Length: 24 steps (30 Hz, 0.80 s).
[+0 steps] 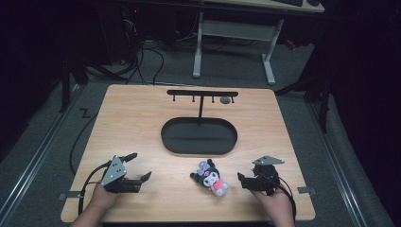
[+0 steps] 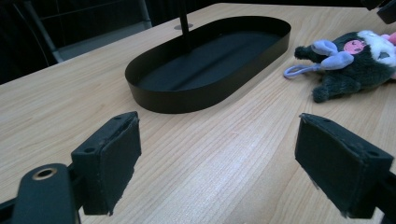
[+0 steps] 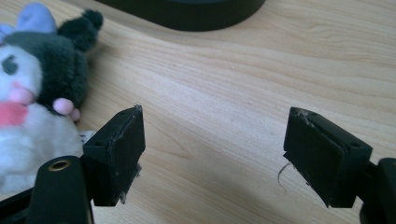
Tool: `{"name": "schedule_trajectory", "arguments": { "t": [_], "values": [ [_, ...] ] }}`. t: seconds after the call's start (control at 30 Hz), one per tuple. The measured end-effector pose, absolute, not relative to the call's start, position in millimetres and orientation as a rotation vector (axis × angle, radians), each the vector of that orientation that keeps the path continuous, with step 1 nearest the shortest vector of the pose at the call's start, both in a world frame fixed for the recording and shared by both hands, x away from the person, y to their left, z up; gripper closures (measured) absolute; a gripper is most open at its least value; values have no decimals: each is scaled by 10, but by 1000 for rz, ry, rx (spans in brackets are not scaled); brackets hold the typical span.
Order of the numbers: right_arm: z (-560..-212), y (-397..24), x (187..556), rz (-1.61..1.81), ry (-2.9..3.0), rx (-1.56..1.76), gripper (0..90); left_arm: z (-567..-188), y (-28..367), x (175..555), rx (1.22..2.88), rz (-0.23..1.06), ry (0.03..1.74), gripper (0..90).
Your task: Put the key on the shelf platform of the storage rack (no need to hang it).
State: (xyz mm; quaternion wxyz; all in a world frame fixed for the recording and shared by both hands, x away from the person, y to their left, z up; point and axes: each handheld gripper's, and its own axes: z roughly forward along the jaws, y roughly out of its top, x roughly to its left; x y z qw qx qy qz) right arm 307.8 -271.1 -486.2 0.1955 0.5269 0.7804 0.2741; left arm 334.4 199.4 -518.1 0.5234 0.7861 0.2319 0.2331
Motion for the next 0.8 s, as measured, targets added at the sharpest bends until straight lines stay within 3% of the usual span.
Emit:
{"name": "schedule_trajectory", "arguments": {
  "t": [0.8],
  "values": [
    [-4902,-2666,3129,598,2319,1535,216,-5183,1967,3345,1898,571,550,153]
  ]
}}
